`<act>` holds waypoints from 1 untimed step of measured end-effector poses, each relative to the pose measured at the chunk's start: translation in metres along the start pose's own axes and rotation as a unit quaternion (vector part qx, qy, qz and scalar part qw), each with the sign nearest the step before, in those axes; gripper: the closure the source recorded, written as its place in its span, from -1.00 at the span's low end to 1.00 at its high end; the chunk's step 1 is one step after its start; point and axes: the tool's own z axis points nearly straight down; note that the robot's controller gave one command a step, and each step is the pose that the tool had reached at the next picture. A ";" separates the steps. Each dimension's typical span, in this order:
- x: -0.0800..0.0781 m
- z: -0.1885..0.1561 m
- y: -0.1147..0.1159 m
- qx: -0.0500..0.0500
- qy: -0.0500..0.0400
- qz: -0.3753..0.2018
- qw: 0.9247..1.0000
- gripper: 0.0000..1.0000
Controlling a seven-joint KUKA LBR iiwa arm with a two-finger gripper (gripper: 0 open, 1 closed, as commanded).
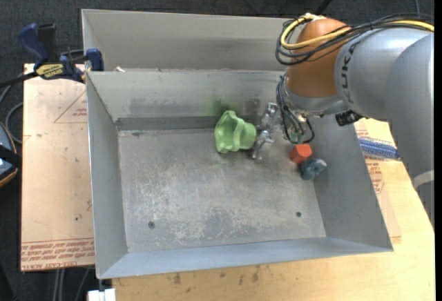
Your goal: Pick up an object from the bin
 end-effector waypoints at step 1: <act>0.025 -0.168 0.011 0.000 -0.001 0.001 1.000 1.00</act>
Offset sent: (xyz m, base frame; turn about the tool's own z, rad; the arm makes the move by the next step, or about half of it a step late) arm -0.0250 0.0160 0.1618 0.0039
